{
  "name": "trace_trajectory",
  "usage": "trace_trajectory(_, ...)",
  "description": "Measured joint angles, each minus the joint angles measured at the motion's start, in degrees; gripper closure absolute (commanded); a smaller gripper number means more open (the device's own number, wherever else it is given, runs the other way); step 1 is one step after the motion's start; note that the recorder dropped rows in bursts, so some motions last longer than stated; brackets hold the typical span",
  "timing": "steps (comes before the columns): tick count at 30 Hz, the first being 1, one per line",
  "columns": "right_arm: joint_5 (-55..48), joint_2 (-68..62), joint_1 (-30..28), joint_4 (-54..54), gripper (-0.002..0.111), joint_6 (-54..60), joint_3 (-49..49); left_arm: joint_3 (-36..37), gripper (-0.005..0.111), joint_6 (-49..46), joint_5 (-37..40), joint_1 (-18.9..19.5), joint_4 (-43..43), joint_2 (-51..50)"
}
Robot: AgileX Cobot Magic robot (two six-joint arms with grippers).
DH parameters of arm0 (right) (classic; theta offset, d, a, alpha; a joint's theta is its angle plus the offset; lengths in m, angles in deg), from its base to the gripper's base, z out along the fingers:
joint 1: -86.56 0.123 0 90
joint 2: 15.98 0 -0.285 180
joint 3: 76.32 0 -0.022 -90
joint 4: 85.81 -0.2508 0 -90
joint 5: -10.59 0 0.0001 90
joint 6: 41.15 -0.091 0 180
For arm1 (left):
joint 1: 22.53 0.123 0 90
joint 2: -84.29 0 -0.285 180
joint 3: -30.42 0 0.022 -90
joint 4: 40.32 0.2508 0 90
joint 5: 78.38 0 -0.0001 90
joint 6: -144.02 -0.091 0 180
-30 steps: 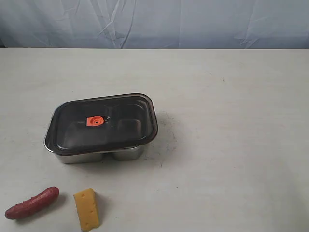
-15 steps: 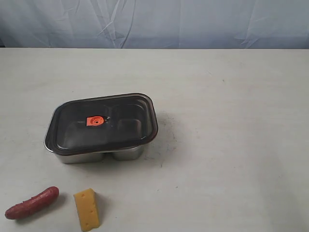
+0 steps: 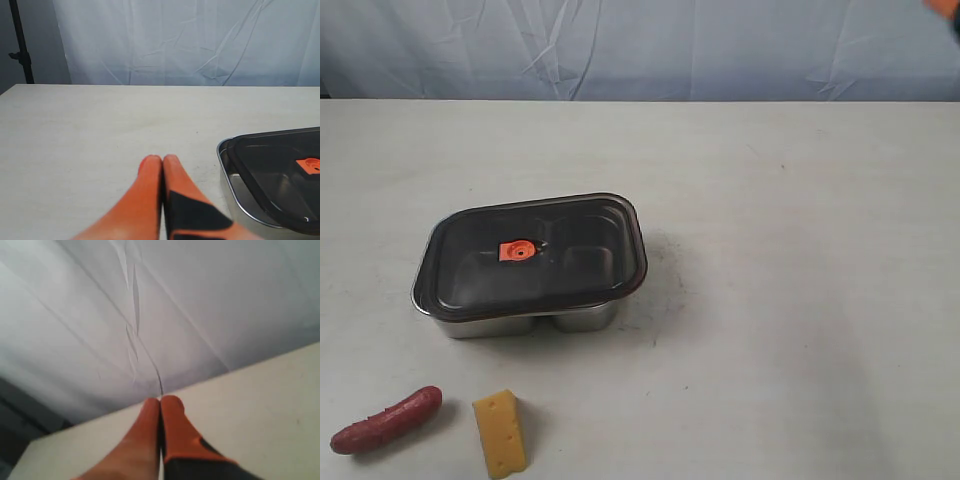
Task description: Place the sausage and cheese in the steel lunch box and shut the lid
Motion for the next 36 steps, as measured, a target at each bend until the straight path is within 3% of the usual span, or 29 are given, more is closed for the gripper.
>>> trace_trajectory(5,11.9,-17.8,3.3,7.1,0.105,-8.7,-1.5,0.0,0.107,0.0,0.0,0.0,0.0,0.0)
trace_trajectory(11,30.6,-33.0,3.6,24.2,0.063,-23.8,-1.9,0.0,0.107,0.0,0.0,0.0,0.0,0.0)
trace_trajectory(13,33.6,-35.9,3.6,27.1,0.058,-26.0,-2.0,0.0,0.107,0.0,0.0,0.0,0.0,0.0)
trace_trajectory(20,42.6,-42.7,3.6,30.4,0.058,-27.8,-2.1,0.0,0.107,0.0,0.0,0.0,0.0,0.0)
trace_trajectory(36,46.4,-50.6,6.6,28.6,0.058,-27.0,-2.4,0.0,0.107,0.0,0.0,0.0,0.0,0.0)
